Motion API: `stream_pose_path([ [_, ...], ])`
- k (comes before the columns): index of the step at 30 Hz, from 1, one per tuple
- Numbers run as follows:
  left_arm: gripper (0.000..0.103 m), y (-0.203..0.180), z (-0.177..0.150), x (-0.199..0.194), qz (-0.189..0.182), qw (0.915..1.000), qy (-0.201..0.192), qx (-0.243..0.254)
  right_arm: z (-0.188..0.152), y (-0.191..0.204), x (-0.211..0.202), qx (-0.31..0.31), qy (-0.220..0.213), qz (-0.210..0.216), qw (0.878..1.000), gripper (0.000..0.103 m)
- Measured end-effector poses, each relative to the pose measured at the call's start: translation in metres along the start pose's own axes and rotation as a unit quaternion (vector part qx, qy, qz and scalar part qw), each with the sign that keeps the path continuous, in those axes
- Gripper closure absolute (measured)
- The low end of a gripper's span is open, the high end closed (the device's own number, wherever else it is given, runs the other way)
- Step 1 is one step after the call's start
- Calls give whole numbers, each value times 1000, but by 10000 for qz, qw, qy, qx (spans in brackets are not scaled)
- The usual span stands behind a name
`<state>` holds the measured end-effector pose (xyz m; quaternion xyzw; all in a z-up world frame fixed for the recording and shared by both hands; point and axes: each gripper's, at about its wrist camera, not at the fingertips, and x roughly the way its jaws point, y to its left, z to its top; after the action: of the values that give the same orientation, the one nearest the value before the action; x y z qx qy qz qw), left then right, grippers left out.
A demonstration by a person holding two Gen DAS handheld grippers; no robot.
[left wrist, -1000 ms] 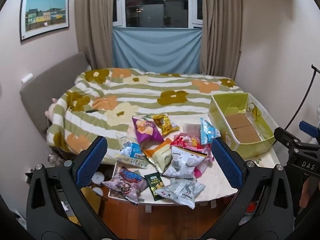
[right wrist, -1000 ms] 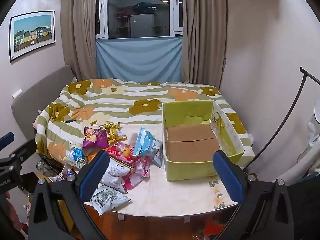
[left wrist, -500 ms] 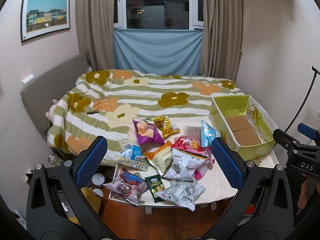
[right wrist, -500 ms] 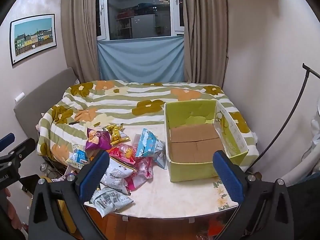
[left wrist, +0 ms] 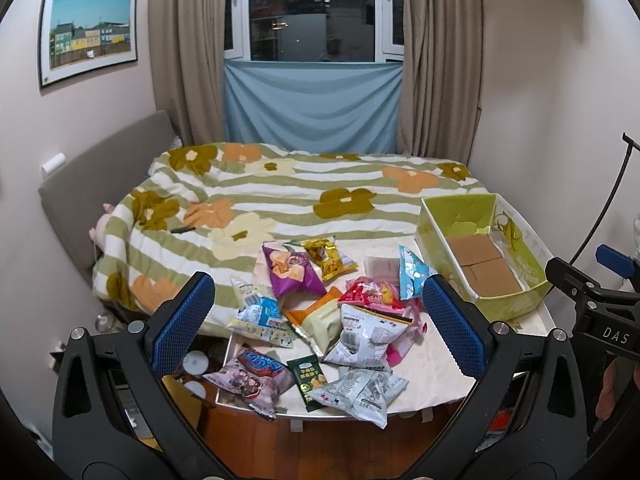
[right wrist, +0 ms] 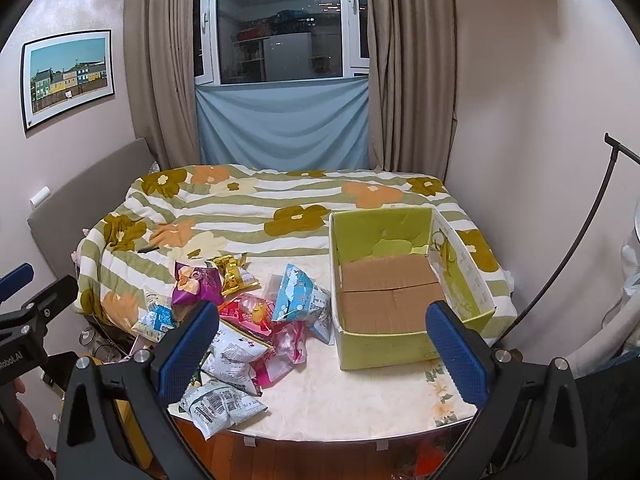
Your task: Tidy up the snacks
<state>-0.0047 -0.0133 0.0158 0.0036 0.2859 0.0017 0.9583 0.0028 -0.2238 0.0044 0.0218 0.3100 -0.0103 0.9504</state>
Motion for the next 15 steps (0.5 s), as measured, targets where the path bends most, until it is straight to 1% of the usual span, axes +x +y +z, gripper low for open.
stream_pose_path([
  [15,0,-2,1,4,38,10000,1,31,-1,-1,1,8,-18,-6,10000,0],
])
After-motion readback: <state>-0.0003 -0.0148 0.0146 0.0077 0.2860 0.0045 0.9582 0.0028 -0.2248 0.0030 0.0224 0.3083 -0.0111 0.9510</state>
